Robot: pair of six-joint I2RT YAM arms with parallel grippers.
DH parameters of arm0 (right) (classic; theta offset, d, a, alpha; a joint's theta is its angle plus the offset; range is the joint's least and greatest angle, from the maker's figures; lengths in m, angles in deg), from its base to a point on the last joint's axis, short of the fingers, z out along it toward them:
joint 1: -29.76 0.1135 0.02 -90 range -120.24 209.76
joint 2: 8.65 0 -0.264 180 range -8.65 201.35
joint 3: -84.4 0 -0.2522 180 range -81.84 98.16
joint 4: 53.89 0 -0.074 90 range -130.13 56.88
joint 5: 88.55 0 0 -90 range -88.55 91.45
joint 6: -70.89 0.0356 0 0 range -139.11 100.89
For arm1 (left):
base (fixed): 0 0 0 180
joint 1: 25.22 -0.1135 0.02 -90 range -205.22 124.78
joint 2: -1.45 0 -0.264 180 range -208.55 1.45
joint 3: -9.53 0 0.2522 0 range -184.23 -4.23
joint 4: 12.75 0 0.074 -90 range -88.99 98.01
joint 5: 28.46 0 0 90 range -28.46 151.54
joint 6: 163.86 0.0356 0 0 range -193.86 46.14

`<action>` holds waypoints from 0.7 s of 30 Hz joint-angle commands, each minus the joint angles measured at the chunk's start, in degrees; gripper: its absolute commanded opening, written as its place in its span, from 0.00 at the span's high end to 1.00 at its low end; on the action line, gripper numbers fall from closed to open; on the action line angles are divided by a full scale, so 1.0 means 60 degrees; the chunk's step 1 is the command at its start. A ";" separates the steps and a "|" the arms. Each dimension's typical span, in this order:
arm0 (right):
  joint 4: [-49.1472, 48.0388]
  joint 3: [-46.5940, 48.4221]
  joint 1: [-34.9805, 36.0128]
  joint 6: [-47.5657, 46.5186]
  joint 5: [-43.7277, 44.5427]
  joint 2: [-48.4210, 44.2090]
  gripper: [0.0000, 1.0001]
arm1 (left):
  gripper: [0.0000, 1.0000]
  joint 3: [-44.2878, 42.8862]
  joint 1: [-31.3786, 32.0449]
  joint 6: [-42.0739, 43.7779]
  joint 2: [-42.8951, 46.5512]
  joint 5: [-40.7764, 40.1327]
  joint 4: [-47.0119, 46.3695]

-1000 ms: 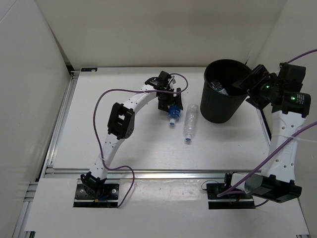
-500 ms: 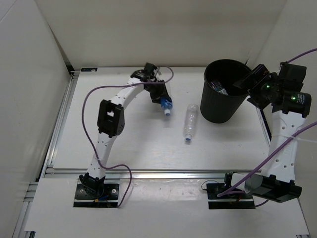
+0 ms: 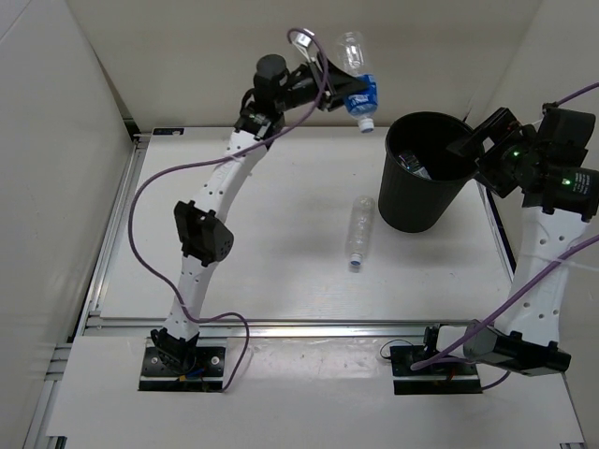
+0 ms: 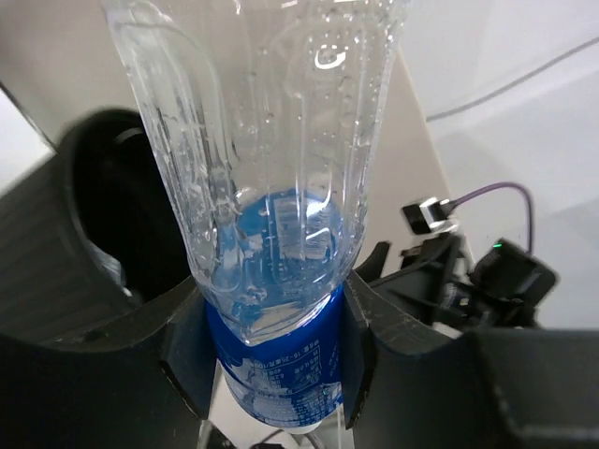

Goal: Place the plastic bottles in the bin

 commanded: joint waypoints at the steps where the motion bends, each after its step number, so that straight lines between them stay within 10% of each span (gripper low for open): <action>1: 0.0537 0.0959 -0.0058 -0.0053 0.0069 -0.0087 0.00 | 0.51 0.0218 0.0356 -0.0773 -0.0471 0.0017 -0.1534; 21: 0.2004 0.3362 -0.0058 -0.0258 -0.2537 -0.0512 0.00 | 0.37 0.0335 0.2948 0.2684 -0.0515 -0.4567 -0.1697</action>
